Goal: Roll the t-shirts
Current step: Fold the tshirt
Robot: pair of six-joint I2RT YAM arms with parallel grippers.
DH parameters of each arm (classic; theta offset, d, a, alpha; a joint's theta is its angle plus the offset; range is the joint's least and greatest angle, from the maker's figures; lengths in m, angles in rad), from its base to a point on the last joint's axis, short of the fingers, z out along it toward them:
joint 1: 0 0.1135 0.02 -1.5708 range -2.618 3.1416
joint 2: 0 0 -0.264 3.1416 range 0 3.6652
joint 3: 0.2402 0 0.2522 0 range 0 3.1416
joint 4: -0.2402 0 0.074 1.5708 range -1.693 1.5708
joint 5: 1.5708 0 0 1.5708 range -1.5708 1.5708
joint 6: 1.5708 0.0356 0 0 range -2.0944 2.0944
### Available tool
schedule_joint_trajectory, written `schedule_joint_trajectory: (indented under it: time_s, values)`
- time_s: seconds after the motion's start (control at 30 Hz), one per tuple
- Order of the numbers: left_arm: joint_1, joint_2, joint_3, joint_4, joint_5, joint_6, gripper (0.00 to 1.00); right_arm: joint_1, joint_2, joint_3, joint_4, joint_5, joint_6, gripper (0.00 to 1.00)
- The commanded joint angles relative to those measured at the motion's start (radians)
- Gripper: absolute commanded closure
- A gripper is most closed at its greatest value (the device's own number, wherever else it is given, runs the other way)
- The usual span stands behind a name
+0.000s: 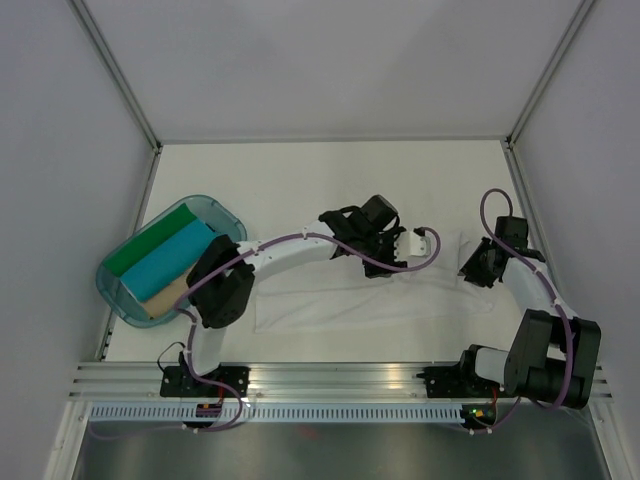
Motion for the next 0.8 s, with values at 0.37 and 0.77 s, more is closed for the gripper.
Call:
schedule_joint_trajectory:
  time_s: [0.37, 0.77]
  values:
    - [-0.099, 0.261, 0.197, 0.148, -0.111, -0.101, 0.51, -0.003, 0.043, -0.032, 0.081, -0.073, -0.026, 0.71]
    - [-0.132, 0.313, 0.199, 0.124, -0.103, -0.071, 0.52, -0.003, 0.108, -0.032, 0.098, -0.130, -0.012, 0.97]
